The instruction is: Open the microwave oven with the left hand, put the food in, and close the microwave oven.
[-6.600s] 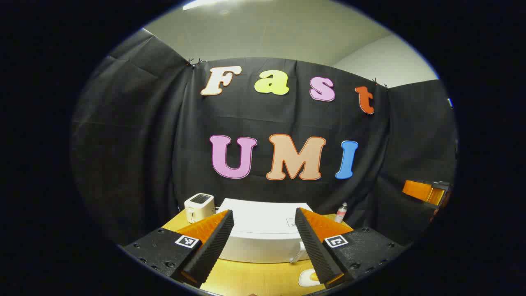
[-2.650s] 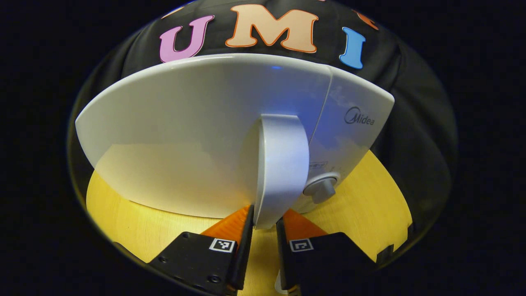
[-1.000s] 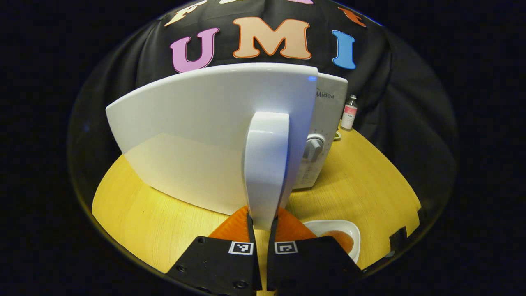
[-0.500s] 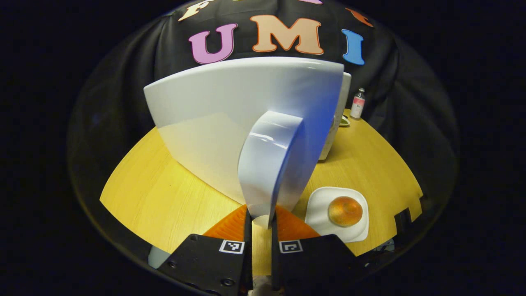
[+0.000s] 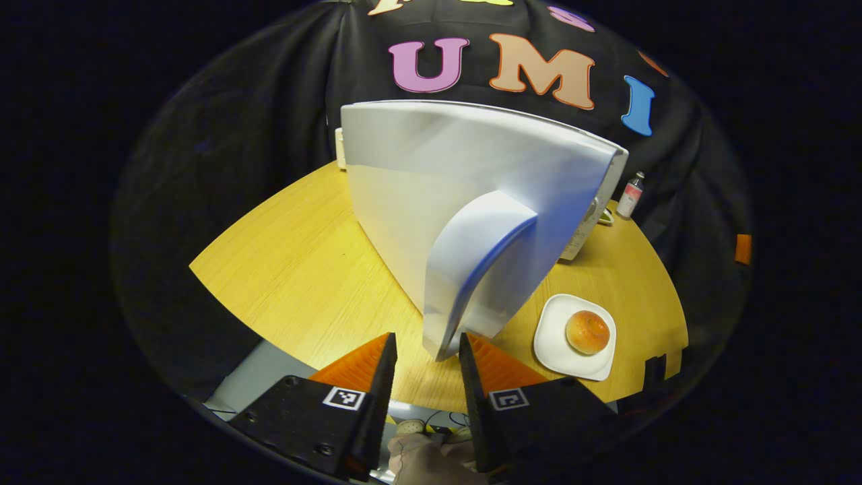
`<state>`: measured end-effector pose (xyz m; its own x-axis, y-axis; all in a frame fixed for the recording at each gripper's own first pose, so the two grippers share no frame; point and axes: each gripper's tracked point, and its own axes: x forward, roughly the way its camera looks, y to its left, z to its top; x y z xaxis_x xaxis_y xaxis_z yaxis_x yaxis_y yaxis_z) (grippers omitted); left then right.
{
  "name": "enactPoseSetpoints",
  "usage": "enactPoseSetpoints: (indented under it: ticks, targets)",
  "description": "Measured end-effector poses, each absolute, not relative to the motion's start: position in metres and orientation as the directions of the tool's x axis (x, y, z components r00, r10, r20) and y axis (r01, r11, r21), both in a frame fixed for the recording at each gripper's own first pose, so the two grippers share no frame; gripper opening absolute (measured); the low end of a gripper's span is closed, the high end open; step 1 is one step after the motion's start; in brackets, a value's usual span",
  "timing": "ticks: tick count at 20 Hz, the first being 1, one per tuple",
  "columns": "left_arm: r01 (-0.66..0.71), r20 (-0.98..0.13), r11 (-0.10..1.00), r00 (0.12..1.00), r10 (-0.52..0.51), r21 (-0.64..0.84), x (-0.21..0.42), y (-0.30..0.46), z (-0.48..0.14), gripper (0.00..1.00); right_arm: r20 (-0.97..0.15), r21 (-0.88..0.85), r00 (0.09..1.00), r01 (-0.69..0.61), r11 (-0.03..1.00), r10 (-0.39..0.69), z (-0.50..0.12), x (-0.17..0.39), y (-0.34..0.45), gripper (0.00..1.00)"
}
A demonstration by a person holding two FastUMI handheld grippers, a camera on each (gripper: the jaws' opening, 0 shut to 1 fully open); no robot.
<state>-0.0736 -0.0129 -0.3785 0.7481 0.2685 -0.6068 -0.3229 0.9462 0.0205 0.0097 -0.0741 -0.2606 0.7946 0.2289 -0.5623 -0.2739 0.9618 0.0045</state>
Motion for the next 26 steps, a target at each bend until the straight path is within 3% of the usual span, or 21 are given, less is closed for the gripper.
enactPoseSetpoints:
  ticks: [2,5,8,13,15,17,20,21,26]
  targets:
    - [-0.361,-0.599,0.932,0.741,0.303,0.025,-0.084,-0.002,-0.374,0.67,-0.572,-0.002,0.782,-0.304,0.953,0.248,-0.267,0.012,-0.068,0.93]
    - [-0.413,-0.588,0.911,0.735,0.340,0.010,-0.099,0.015,-0.368,0.70,-0.585,-0.017,0.768,-0.334,0.942,0.262,-0.277,0.015,-0.060,0.93]
    - [-0.443,-0.583,0.896,0.726,0.364,0.008,-0.111,0.033,-0.364,0.80,-0.604,-0.012,0.748,-0.353,0.936,0.275,-0.288,0.016,-0.048,0.93]
    - [-0.477,-0.571,0.879,0.722,0.391,-0.002,-0.127,0.071,-0.351,0.81,-0.630,-0.026,0.729,-0.364,0.931,0.268,-0.310,0.012,-0.022,0.93]
    - [-0.476,-0.589,0.879,0.718,0.371,-0.026,-0.137,0.083,-0.351,0.81,-0.643,-0.036,0.724,-0.356,0.934,0.251,-0.321,0.010,-0.011,0.93]
    - [-0.476,-0.597,0.878,0.718,0.359,-0.044,-0.144,0.097,-0.349,0.88,-0.664,-0.048,0.713,-0.342,0.939,0.226,-0.334,0.009,-0.003,0.93]
    - [-0.467,-0.615,0.881,0.716,0.331,-0.069,-0.154,0.115,-0.347,0.88,-0.694,-0.058,0.695,-0.315,0.947,0.189,-0.352,0.006,0.009,0.93]
    - [-0.461,-0.618,0.884,0.718,0.320,-0.077,-0.158,0.123,-0.346,0.88,-0.700,-0.062,0.692,-0.306,0.950,0.177,-0.357,0.006,0.013,1.00]
    - [-0.454,-0.617,0.881,0.734,0.285,-0.134,-0.169,0.155,-0.344,0.88,-0.719,-0.062,0.680,-0.268,0.961,0.143,-0.374,0.005,0.035,1.00]
